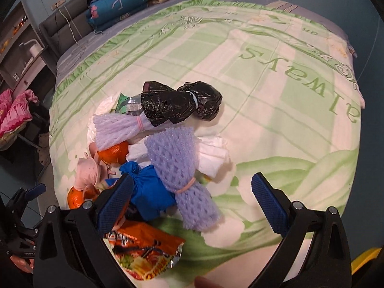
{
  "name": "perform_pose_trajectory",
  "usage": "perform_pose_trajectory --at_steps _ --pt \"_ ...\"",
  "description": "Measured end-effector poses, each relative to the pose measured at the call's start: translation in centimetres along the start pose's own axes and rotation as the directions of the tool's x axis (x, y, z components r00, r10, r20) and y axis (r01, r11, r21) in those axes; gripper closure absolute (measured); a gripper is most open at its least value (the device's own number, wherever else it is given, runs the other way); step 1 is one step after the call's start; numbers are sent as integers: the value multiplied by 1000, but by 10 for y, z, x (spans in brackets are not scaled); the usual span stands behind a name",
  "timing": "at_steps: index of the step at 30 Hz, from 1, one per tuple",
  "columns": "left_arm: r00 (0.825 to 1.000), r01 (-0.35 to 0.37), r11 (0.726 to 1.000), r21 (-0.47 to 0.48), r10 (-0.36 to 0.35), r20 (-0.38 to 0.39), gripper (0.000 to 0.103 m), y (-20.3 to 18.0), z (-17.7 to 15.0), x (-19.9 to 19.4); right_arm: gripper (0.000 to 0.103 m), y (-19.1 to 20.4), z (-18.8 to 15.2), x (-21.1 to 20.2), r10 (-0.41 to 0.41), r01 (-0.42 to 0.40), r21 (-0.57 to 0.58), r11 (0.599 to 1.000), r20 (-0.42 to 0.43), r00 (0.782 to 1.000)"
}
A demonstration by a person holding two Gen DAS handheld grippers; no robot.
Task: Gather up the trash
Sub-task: 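Grasp the tangerine with the left tool while the right tool grasps the purple foam net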
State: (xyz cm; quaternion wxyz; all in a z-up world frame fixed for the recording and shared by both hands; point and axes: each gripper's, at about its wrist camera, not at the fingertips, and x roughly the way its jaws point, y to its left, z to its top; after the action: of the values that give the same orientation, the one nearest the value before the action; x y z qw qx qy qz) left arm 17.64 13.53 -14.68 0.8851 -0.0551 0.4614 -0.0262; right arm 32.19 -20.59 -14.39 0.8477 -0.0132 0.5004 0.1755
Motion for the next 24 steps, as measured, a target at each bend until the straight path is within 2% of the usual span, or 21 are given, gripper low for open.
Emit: perform_pose_trajectory --at_steps 4,7,11,13,16,18,20,22,24 --pt "1000 4 1000 0 -4 -24 8 2 4 19 9 4 10 18 -26 26 -26 999 -29 999" --pt "999 24 1000 -6 -25 -33 8 3 7 28 18 3 18 28 -33 32 -26 999 -40 999" --pt "998 43 999 -3 -44 -40 9 2 10 39 22 2 28 37 -14 14 -1 1000 -46 999" --pt "996 69 997 -20 -70 -63 14 3 9 45 29 3 29 48 -12 12 -4 1000 -80 997" --pt "990 110 994 -19 -111 -87 23 -1 5 52 34 6 27 58 -15 14 -9 1000 -107 994" --pt "989 116 993 -6 -116 -97 39 -3 2 56 39 8 26 61 -11 10 -10 1000 -112 994" --pt "983 138 990 -17 -139 -124 48 -4 0 62 42 10 25 65 -9 8 -13 1000 -126 992" --pt "982 144 989 -19 -145 -117 51 -5 -1 61 42 12 23 68 -1 0 -9 1000 -140 990" --pt "980 163 986 -23 -165 -114 60 -5 -1 58 48 13 22 69 6 -7 -7 1000 -142 990"
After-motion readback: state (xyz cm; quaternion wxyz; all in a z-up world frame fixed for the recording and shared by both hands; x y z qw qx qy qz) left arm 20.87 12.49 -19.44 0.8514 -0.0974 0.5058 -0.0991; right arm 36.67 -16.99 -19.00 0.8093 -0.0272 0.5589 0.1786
